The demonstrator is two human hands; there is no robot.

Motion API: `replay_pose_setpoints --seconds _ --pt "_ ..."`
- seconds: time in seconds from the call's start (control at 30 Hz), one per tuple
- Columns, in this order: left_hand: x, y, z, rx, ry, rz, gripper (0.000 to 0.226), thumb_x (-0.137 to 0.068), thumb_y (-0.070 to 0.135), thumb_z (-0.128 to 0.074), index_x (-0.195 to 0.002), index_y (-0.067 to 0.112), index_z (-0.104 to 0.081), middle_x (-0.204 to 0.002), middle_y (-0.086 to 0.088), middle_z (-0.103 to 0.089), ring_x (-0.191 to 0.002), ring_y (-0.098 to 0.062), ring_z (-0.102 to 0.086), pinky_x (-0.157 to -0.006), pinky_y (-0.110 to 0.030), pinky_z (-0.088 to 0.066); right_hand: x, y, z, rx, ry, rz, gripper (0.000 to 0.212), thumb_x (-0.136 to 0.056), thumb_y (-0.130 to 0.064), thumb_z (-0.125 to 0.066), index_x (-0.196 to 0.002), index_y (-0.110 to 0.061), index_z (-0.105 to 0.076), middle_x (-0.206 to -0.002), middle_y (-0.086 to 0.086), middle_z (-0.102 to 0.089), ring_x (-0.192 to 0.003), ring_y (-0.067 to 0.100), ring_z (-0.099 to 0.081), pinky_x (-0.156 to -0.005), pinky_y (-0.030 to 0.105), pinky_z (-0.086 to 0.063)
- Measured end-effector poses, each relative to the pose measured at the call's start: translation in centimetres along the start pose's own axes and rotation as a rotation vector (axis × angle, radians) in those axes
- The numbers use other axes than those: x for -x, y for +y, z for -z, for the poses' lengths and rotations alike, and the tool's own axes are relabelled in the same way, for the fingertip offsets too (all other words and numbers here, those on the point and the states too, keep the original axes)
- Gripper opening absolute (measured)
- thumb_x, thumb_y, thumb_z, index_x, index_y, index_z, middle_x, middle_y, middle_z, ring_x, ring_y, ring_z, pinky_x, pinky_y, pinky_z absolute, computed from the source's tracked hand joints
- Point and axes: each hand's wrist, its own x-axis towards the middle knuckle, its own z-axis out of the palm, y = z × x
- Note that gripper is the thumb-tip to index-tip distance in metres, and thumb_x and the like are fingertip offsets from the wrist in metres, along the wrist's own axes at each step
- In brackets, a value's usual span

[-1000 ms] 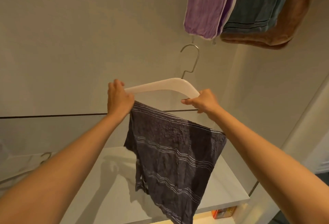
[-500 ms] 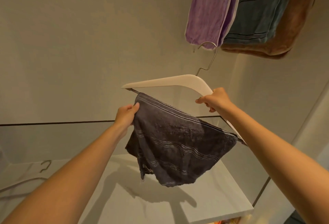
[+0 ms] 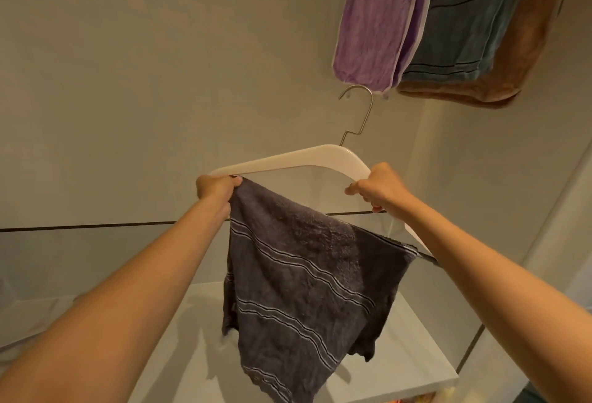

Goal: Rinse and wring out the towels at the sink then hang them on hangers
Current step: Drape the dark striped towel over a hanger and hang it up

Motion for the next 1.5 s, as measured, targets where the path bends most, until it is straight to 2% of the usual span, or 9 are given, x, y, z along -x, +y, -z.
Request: replay_pose_setpoints --seconds 0.23,0.37,0.5,0.77,0.87,0.97,1.17,1.3,1.5 --pt "0.6 0.4 1.0 -0.327 0.131 -0.124 0.069 -0.077 0.005 -0.07 -0.131 0.002 -0.028 -0.139 -0.02 -0.034 -0.126 -0.034 -0.038 -0.103 -0.04 -0.038 0.0 0.3 0.1 -0.006 0.003 -0.018 0.023 -0.076 -0.011 -0.073 -0.065 -0.001 -0.055 -0.055 0.008 -0.046 -0.045 0.019 -0.039 -0.042 0.024 -0.034" --pt "2.0 0.8 0.3 -0.796 0.051 -0.618 0.065 -0.069 0.006 -0.067 -0.128 0.012 -0.039 -0.142 -0.012 -0.024 -0.132 -0.029 -0.025 -0.109 -0.037 -0.018 0.1 -0.2 -0.1 0.014 -0.014 0.026 0.025 -0.076 -0.01 -0.073 -0.062 -0.003 -0.053 -0.055 0.007 -0.046 -0.044 0.019 -0.039 -0.042 0.024 -0.034" --pt "4.8 1.9 -2.0 -1.166 -0.308 -0.971 0.045 -0.078 0.025 -0.064 -0.12 0.011 -0.053 -0.118 -0.011 -0.059 -0.108 -0.029 -0.055 -0.086 -0.033 -0.041 0.5 -1.1 -0.6 0.064 -0.06 0.134 0.02 -0.075 -0.013 -0.075 -0.077 0.0 -0.059 -0.057 0.004 -0.049 -0.046 0.016 -0.044 -0.041 0.022 -0.035" --pt "5.7 1.7 -3.5 -1.206 -0.239 -1.071 0.039 -0.085 0.034 -0.061 -0.116 0.012 -0.06 -0.11 -0.013 -0.066 -0.099 -0.03 -0.061 -0.068 -0.029 -0.036 1.4 2.9 0.0 0.051 0.315 0.251 0.054 -0.077 -0.029 -0.065 -0.125 -0.011 -0.048 -0.123 0.009 -0.048 -0.112 0.023 -0.047 -0.094 0.035 -0.038" --pt "5.7 1.4 -3.8 -1.255 -0.234 -1.079 0.038 -0.085 0.034 -0.059 -0.118 0.014 -0.059 -0.11 -0.013 -0.066 -0.1 -0.032 -0.06 -0.072 -0.033 -0.042 2.3 6.7 -0.2 -0.2 0.711 -0.022 0.03 -0.084 -0.018 -0.053 -0.109 -0.003 -0.05 -0.119 0.017 -0.051 -0.101 0.03 -0.051 -0.087 0.037 -0.038" --pt "5.8 2.0 -3.8 -1.251 -0.216 -1.065 0.039 -0.085 0.034 -0.06 -0.118 0.013 -0.06 -0.109 -0.014 -0.066 -0.1 -0.032 -0.06 -0.073 -0.034 -0.042 2.6 10.2 -1.8 -0.119 0.486 -0.29 0.017 -0.093 -0.024 -0.048 -0.094 -0.007 -0.052 -0.107 0.019 -0.06 -0.092 0.031 -0.053 -0.08 0.038 -0.041" --pt "5.7 3.0 -3.7 -1.184 -0.22 -1.04 0.038 -0.084 0.032 -0.061 -0.114 0.009 -0.062 -0.106 -0.016 -0.066 -0.098 -0.033 -0.06 -0.066 -0.031 -0.036 2.8 10.6 -4.8 -0.274 0.049 -0.174 0.029 -0.096 -0.025 -0.049 -0.117 -0.005 -0.056 -0.11 0.008 -0.056 -0.103 0.023 -0.053 -0.087 0.032 -0.04" --pt "5.2 3.0 -3.1 -1.173 -0.209 -1.031 0.037 -0.084 0.032 -0.062 -0.113 0.008 -0.062 -0.104 -0.017 -0.066 -0.096 -0.034 -0.061 -0.067 -0.031 -0.039 1.4 10.3 -4.1 -0.252 0.232 -0.164 0.035 -0.091 -0.019 -0.056 -0.056 -0.017 -0.053 -0.075 0.01 -0.057 -0.077 0.021 -0.053 -0.07 0.031 -0.036" --pt "5.2 2.8 -2.7 -1.198 -0.219 -1.064 0.041 -0.085 0.034 -0.062 -0.113 0.006 -0.061 -0.105 -0.016 -0.066 -0.096 -0.033 -0.062 -0.066 -0.03 -0.04 0.6 7.7 -3.5 -0.762 0.355 -0.241 0.014 -0.084 0.0 -0.056 -0.072 -0.006 -0.06 -0.063 0.0 -0.047 -0.056 0.009 -0.039 -0.041 0.011 -0.034"
